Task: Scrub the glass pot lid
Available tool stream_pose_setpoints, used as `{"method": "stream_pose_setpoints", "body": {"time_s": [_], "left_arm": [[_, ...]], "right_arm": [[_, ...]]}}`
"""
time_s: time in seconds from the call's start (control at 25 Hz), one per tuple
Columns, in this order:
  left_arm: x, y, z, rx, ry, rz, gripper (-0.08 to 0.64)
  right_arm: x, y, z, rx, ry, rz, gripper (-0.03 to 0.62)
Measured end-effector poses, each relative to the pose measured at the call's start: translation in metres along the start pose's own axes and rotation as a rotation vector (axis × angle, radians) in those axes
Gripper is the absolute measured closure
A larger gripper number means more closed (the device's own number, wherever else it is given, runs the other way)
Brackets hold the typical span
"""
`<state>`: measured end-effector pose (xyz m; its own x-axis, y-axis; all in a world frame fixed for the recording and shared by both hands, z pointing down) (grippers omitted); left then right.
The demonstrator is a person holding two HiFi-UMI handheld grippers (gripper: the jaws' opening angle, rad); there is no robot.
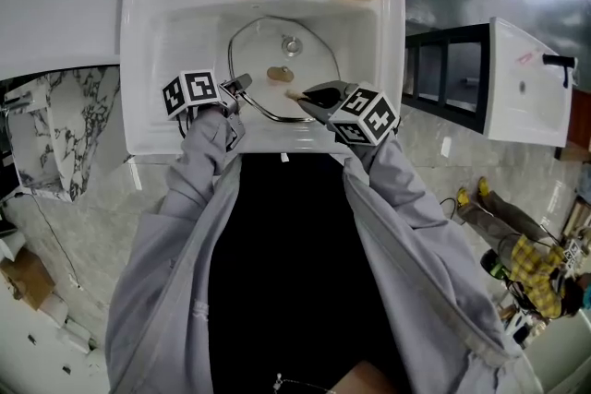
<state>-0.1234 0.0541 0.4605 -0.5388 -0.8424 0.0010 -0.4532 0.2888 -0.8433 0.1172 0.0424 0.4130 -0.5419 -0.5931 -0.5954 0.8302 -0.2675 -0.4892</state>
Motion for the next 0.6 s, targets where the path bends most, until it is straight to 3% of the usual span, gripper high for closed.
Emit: {"method": "stream_pose_setpoints", "body": {"time_s": [0.32, 0.6], "left_arm": [[-0.013, 0.033, 0.016, 0.051, -0.064, 0.152, 0.474], [-0.014, 0.06, 0.027, 0.125, -0.153, 0.255, 0.469]], "right_arm": [[0.02, 0.013, -0.014, -0.081, 0.095, 0.032, 0.561], [0.024, 0.016, -0.021, -0.102, 0.125, 0.041, 0.561]]}}
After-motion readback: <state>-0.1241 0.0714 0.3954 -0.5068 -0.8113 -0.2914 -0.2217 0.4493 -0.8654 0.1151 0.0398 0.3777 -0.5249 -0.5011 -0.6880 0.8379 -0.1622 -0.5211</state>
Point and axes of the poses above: the fingertips, and each gripper's own axes: y backward along the fingers, z to its right, x out of its top, the point moved 9 cm from there along y, backward along the fingers, and after that the axes turned 12 degrees about x, right-handed, at the moved point
